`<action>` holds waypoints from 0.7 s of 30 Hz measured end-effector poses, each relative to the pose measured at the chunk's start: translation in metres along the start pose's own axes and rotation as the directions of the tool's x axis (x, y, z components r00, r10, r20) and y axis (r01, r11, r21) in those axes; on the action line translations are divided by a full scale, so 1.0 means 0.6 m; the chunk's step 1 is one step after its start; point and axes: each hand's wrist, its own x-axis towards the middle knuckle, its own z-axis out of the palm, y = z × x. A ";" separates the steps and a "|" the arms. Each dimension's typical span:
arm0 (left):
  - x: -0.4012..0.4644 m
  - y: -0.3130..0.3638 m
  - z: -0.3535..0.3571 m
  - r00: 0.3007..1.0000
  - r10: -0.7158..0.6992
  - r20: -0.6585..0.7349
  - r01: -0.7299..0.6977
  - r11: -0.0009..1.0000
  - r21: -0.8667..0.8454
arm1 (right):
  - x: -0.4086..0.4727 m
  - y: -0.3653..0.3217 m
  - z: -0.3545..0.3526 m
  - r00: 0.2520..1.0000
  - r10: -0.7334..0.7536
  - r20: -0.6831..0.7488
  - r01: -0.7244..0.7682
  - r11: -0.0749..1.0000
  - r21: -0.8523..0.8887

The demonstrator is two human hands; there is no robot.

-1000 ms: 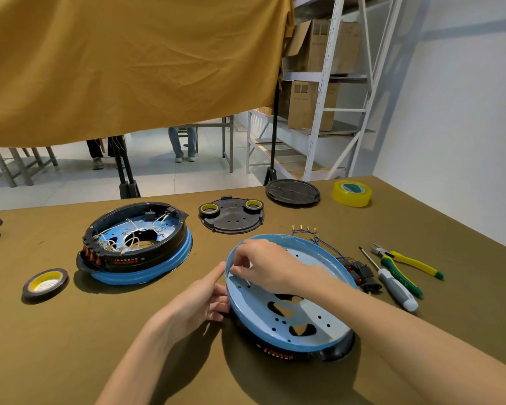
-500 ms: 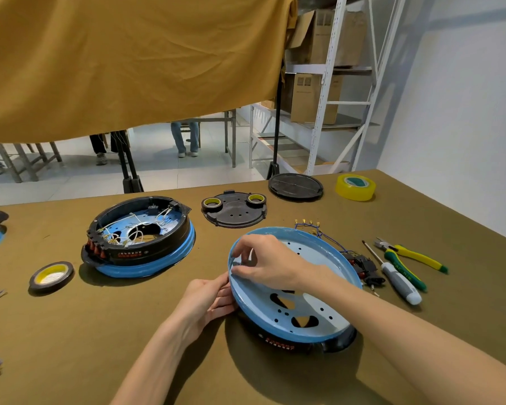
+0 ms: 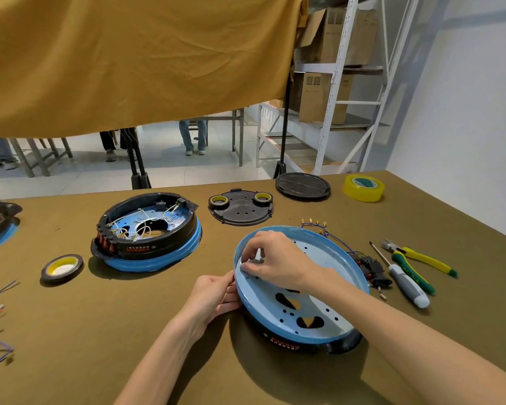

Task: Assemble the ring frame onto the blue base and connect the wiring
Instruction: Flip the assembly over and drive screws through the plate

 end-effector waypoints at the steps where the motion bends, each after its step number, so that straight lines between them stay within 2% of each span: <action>1: -0.001 0.001 0.001 1.000 0.000 -0.006 0.000 1.000 0.007 | 0.001 -0.001 0.001 1.000 0.011 -0.013 -0.011 1.000 -0.008; 8: -0.007 0.003 0.005 1.000 0.009 -0.014 -0.009 0.999 0.033 | 0.004 0.001 -0.005 0.992 0.103 0.077 -0.112 0.987 0.119; 16: -0.004 0.000 0.006 0.999 0.008 -0.043 -0.004 0.995 0.102 | -0.002 -0.011 -0.007 0.997 0.041 0.071 -0.042 0.999 0.006; 19: -0.009 0.008 0.007 0.998 -0.058 -0.033 0.060 0.994 0.086 | -0.008 -0.016 -0.009 0.997 0.028 0.075 -0.025 0.999 -0.038; 21: -0.017 0.015 0.004 0.990 -0.134 0.035 0.132 0.990 0.059 | -0.014 -0.015 -0.013 0.995 0.028 0.098 -0.022 0.998 -0.056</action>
